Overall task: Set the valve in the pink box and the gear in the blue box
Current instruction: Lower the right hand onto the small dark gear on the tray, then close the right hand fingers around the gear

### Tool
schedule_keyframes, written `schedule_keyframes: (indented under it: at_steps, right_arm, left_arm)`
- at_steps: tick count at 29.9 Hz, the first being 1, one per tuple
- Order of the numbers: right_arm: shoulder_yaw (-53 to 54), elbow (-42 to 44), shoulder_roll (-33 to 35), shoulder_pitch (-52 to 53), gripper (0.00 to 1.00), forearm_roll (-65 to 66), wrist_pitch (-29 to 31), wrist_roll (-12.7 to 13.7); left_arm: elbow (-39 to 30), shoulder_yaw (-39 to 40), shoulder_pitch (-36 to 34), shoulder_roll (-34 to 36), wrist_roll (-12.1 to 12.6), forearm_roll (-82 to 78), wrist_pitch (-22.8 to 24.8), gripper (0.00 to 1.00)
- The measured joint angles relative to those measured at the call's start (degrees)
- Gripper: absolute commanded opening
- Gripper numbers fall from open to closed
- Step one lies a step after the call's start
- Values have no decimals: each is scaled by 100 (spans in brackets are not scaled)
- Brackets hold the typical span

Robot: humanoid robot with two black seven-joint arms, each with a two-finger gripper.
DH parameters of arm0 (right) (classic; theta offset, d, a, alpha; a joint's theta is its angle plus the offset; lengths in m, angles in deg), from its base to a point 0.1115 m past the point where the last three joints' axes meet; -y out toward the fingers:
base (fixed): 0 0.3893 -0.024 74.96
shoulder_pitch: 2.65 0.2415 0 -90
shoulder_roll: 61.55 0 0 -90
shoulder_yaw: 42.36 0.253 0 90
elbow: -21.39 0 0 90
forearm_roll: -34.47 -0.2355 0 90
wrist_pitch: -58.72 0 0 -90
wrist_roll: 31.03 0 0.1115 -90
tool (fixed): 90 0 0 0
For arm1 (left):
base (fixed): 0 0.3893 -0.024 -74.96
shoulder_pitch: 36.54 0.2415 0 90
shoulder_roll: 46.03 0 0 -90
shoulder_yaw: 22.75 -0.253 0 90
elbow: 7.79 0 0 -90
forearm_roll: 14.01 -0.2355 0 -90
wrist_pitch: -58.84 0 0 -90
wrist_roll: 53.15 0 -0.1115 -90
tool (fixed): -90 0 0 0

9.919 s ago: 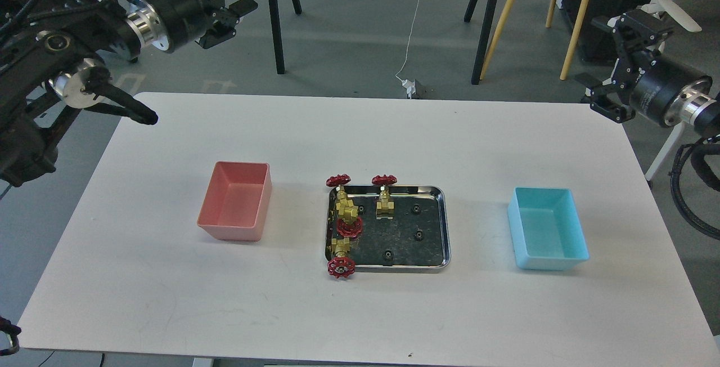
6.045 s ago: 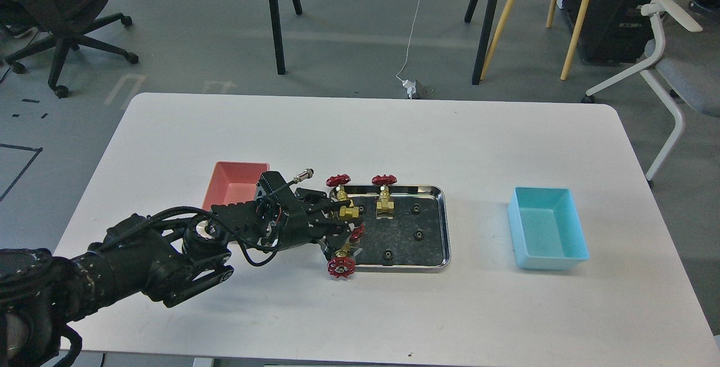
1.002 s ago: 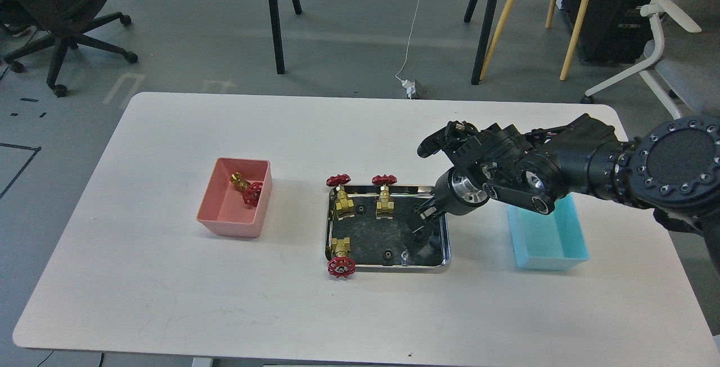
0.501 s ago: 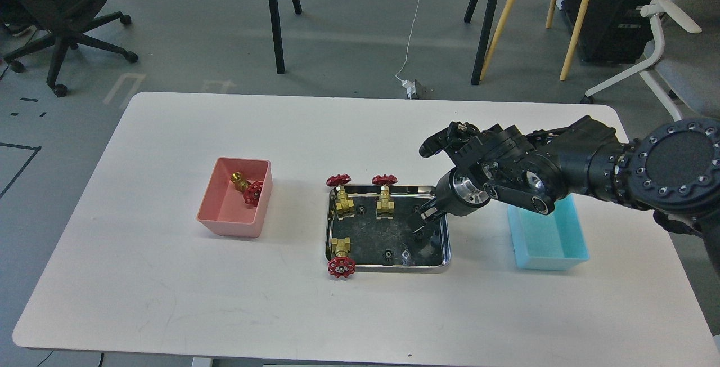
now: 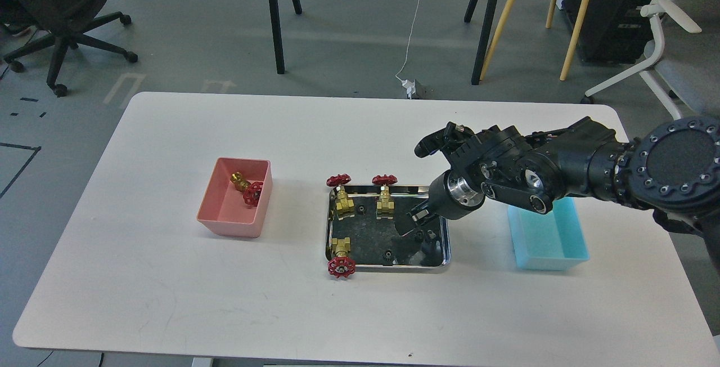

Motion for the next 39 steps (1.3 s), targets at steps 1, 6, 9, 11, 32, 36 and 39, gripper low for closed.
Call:
schedule_keyframes:
  at_steps: [1,6,9,11,32,36,39]
  right_arm:
    - [0,-8,0,-18,79,6,0,-12]
    - [-16,-11,0,-98,79,82,0,-22]
    - [-24,-11,0,-133,79,96,0,-23]
    - [-30,-7,0,-152,79,108,0,-23]
    - [-52,54,0,-251,59,462,10,46]
    - [-52,64,0,-264,59,511,10,55]
    - [-52,65,0,-266,57,515,5,56]
  left_arm:
    - [4,-1,0,0,0,-3,0,98]
    - [20,-2,0,-3,0,-7,-7,98]
    - [44,-2,-1,-8,0,-7,-8,98]
    - [73,-2,-1,-8,0,-6,-8,98]
    - [92,7,-12,6,-5,1,-8,98]
    - [92,11,-12,8,-5,1,-8,98]
    - [92,15,-12,8,-5,1,-8,98]
